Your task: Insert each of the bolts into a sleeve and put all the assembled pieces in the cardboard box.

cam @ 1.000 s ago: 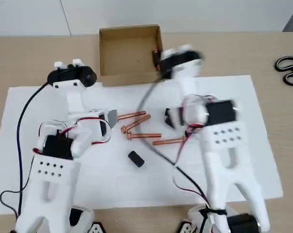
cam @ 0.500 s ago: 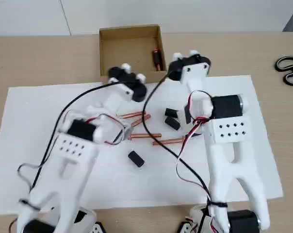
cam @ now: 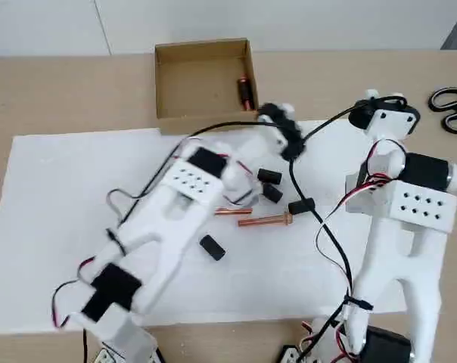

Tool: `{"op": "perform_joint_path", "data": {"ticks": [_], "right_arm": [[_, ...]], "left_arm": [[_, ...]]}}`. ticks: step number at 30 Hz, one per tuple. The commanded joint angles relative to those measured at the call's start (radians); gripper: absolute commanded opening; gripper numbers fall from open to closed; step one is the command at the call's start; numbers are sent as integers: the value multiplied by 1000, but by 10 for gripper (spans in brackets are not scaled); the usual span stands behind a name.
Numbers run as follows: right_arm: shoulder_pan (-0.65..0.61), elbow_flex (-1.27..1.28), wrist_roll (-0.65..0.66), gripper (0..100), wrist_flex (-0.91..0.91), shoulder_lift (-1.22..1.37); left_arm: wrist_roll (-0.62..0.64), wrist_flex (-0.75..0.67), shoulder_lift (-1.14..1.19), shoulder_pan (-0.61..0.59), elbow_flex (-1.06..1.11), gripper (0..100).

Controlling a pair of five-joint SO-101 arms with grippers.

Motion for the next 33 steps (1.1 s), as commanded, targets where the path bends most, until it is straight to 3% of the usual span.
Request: {"op": "perform_joint_path", "data": {"ticks": [1, 8, 24, 33], "right_arm": [[8, -3, 8, 221, -2, -8], [7, -3, 3, 221, -21, -2], [7, -3, 6, 221, -10, -2], [7, -3, 8, 221, -19, -2]], "left_arm": [[-5, 64, 20, 58, -85, 205], [-54, 189, 23, 97, -88, 204], [-94, 28, 112, 117, -88, 203], [-94, 9, 153, 143, -131, 203]]}}
